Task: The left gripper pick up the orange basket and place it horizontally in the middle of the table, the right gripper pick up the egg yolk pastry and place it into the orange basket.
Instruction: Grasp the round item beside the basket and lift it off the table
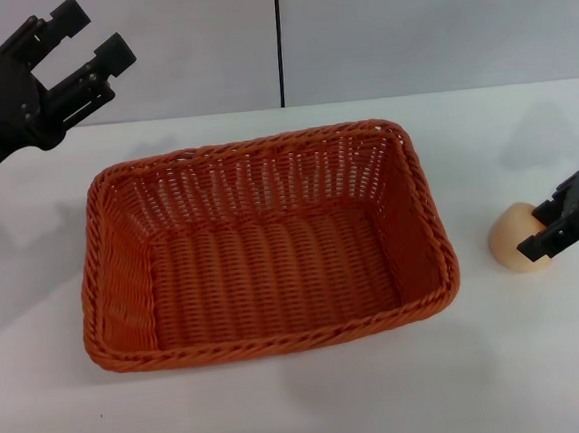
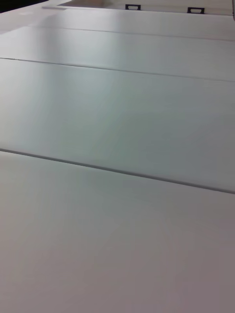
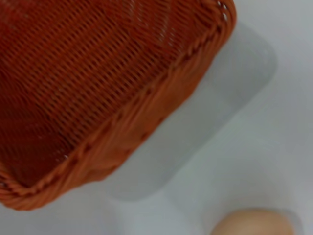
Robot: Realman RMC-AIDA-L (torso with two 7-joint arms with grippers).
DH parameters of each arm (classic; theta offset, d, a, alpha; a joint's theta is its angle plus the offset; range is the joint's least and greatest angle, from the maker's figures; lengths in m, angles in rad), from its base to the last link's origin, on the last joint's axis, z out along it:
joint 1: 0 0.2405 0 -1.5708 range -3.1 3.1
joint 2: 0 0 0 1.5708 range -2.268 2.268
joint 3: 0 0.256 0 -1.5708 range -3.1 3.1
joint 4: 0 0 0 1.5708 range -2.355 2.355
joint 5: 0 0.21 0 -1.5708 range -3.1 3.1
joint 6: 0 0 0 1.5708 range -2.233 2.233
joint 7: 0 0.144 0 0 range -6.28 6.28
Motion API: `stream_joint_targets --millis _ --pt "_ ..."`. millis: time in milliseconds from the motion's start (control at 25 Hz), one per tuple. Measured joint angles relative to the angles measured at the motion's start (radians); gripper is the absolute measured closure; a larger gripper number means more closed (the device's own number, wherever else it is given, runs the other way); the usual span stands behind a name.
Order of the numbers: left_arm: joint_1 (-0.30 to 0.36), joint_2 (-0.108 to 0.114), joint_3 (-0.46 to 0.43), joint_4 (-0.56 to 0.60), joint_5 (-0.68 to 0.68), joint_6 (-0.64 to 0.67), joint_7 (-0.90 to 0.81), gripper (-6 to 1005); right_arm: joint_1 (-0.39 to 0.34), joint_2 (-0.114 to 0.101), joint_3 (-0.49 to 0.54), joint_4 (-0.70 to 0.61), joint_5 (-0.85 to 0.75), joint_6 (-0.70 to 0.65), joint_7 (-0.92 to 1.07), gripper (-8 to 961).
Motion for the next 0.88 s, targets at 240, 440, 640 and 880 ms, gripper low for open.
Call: stream_joint_targets --millis 240,440,640,880 --pt "0.002 0.0 0.0 -0.001 0.0 0.002 0.0 195 0.003 0.007 -0.001 0.007 -0.027 0.029 0.007 347" --pt "0.001 0.002 0.0 -0.013 0.0 0.003 0.001 196 0.004 0.007 -0.002 0.008 -0.029 0.044 0.023 352" --pt "0.0 0.003 0.0 -0.017 0.001 0.004 0.001 196 0.005 0.008 -0.004 0.028 -0.034 0.076 0.023 357" --pt "0.0 0.003 0.001 -0.017 0.005 0.004 0.001 196 0.007 0.008 -0.004 0.052 -0.042 0.11 0.024 362"
